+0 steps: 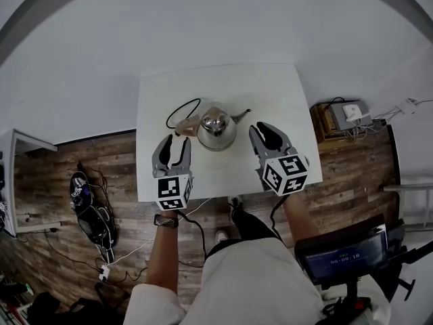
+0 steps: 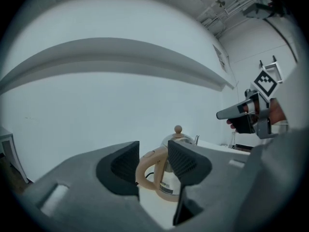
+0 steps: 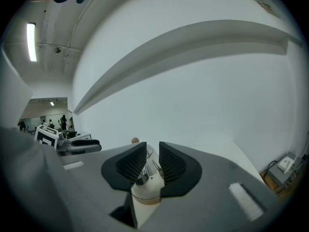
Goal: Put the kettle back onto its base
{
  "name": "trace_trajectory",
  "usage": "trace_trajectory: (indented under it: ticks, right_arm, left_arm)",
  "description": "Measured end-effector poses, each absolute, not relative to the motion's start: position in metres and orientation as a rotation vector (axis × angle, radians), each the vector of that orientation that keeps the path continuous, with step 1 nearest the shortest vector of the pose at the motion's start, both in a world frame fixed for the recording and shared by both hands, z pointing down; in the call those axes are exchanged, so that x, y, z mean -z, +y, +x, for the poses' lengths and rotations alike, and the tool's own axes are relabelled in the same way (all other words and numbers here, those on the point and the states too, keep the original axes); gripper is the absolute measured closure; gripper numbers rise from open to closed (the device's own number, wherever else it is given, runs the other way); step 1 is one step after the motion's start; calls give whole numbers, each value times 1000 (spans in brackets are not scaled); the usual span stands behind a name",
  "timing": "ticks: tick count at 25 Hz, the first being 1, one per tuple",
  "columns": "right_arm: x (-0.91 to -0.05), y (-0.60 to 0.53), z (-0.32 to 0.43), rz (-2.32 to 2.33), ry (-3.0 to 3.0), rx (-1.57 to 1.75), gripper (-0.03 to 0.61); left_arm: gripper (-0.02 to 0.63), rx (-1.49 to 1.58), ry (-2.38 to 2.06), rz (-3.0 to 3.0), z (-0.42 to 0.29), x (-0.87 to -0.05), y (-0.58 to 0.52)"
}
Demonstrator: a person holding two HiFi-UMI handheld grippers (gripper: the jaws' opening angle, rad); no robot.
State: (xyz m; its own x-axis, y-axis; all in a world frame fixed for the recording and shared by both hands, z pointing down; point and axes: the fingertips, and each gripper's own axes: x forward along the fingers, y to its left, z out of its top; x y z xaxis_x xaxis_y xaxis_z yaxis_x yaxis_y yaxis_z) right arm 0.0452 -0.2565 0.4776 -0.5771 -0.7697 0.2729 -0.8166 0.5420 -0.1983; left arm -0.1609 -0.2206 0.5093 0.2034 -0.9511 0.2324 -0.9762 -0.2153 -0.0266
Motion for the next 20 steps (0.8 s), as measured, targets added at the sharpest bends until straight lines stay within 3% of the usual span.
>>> trace_trajectory:
  ticks: [11,20]
  right_arm:
    - [-431,-204,43,1384,-2682,-323,526]
    - [-398,-160,45,1415,-2706,-193,566]
  left_arm:
    - [445,-228,-1841,2439,-139,-462,-169]
    - [504,-212,-1800,2513,-125,-434,-133]
